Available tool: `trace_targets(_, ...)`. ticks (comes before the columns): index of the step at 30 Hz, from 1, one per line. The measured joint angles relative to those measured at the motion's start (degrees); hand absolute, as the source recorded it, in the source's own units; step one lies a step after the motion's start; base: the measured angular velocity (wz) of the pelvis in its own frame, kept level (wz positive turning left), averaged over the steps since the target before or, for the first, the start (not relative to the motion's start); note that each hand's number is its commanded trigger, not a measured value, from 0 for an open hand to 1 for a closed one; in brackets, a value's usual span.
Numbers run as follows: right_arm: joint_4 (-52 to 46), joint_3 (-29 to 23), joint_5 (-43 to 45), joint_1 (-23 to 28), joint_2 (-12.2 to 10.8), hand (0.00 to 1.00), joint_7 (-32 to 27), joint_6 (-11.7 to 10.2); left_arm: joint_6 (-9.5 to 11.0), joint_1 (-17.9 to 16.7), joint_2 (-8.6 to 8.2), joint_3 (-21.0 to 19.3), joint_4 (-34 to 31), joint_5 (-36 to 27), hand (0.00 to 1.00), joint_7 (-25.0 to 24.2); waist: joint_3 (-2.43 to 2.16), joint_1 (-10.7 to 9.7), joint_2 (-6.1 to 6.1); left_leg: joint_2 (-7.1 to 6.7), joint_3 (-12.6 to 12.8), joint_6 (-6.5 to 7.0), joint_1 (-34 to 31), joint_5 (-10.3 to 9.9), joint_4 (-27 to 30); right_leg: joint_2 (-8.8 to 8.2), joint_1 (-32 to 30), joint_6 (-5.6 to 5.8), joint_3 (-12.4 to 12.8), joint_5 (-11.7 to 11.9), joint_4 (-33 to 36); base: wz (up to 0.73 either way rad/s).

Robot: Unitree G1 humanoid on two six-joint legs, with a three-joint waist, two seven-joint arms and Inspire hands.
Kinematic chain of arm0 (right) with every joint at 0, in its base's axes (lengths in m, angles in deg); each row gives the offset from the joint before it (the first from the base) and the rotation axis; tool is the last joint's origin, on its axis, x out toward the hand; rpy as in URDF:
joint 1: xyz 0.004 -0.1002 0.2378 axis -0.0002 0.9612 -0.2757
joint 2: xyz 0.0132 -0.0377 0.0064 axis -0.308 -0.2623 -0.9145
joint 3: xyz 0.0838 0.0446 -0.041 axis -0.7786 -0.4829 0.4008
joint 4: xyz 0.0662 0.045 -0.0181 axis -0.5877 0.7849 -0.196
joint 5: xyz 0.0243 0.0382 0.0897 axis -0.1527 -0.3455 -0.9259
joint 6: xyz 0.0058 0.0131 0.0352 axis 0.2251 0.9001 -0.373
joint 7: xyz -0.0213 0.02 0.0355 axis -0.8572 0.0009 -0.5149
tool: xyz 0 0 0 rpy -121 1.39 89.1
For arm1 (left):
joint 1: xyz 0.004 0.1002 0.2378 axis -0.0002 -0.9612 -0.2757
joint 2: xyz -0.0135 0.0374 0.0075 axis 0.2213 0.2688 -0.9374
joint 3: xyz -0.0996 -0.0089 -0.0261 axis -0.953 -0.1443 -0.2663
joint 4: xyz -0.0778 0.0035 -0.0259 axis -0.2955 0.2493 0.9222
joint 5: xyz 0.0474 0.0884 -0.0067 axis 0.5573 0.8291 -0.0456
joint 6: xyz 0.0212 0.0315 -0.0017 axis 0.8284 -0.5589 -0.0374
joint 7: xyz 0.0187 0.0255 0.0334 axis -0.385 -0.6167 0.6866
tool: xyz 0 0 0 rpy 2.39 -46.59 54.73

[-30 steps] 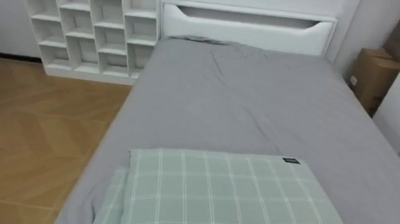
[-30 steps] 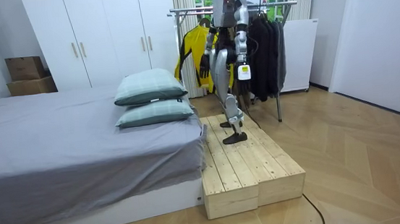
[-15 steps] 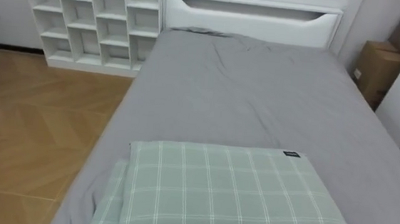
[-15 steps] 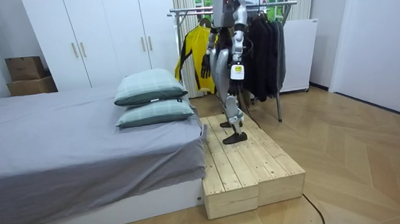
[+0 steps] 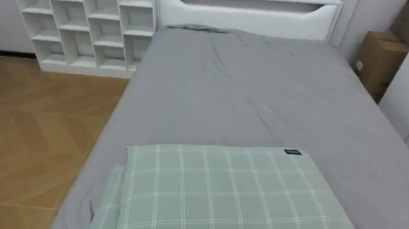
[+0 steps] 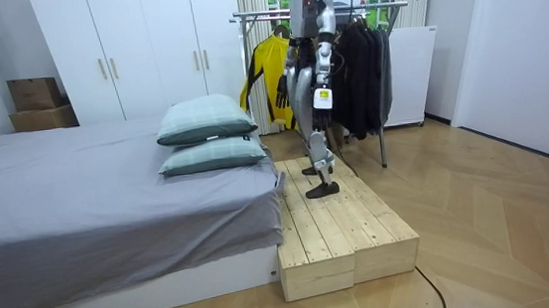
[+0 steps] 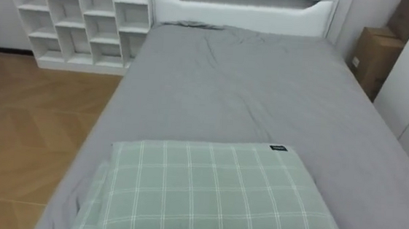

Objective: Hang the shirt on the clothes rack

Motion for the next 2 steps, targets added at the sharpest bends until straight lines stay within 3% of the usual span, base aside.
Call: trace_targets(2,-0.02,-0.01,0.03,0.05,0.01,0.00,-0.16,0.04,0.06,-0.05,0.05,-0.09,0.04,-0.02,0.00,0.00,-0.03,0.14,0.00,0.04,0.05,-0.01,0.08,0.06,0.00,0.02,-0.30,0.00,0.13,0.00,0.09,0.00)
